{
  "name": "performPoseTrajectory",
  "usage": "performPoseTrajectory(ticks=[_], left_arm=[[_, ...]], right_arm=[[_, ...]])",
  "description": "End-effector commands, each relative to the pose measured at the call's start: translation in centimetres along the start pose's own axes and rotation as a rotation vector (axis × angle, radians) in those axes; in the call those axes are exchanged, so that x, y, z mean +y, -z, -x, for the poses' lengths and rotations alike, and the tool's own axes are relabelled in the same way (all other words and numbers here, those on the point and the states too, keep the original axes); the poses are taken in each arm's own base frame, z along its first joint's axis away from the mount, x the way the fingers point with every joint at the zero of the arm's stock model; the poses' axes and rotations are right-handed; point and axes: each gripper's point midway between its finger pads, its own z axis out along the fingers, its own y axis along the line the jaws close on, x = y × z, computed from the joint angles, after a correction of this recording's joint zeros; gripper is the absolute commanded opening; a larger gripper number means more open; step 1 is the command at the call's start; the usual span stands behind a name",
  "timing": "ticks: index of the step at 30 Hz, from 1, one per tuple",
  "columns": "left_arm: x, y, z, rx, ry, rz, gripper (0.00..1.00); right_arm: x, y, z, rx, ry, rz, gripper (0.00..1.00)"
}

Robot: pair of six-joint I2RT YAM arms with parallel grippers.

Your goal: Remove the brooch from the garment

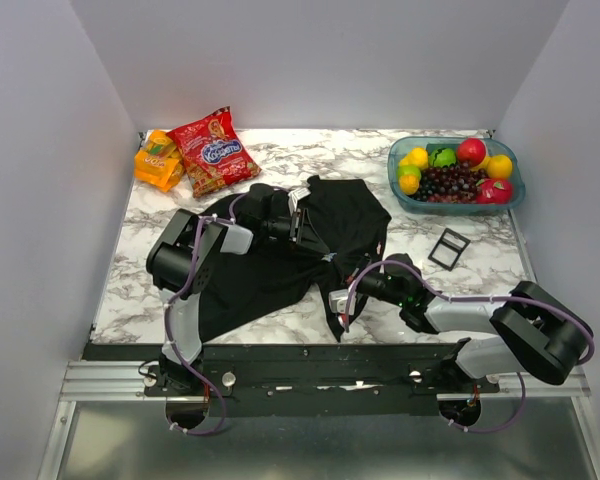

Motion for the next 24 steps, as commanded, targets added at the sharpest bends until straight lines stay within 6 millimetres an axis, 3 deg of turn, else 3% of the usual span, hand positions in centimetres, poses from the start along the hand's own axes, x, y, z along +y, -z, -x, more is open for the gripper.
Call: performPoseTrajectory(ticks=[1,5,11,15,20,21,23,24], left_arm=[[-1.6,-0.7,-0.9,0.065,-0.01,-0.079,0.41],[-2.2,-1.5,-1.5,0.102,-0.016,-0.095,0.39],[-2.1,-1.9,-1.8,0.118,-0.013,-0.09,0.24],[-1.8,-1.9,-1.7,0.113,-0.004,-0.084,0.0],[-2.0,-1.4,-0.8,0.087,-0.047,-0.066,0.0],[-0.9,-1.2,-1.1,0.094,-0.066,-0.032,0.0],[-1.5,-1.0,-0.1,0.098,-0.16,0.023,0.0],[1.5,-0.1,-1.9,0.159,-0.234,0.157,0.0]], right_arm=[[-1.2,-0.1,0.6,-0.021,0.052,-0.056,0.0],[-0.9,-0.2,0.3,-0.01,0.051,-0.054,0.01],[-0.5,-0.2,0.4,-0.016,0.068,-0.039,0.0],[0.5,0.1,0.3,-0.009,0.081,-0.001,0.0],[0.8,1.3,-0.7,0.075,0.014,0.073,0.13],[2.8,1.8,-1.0,0.102,-0.043,0.171,0.15],[1.3,2.6,-0.3,0.105,-0.148,0.175,0.22],[2.7,3.4,-0.3,0.129,-0.216,0.238,0.25]])
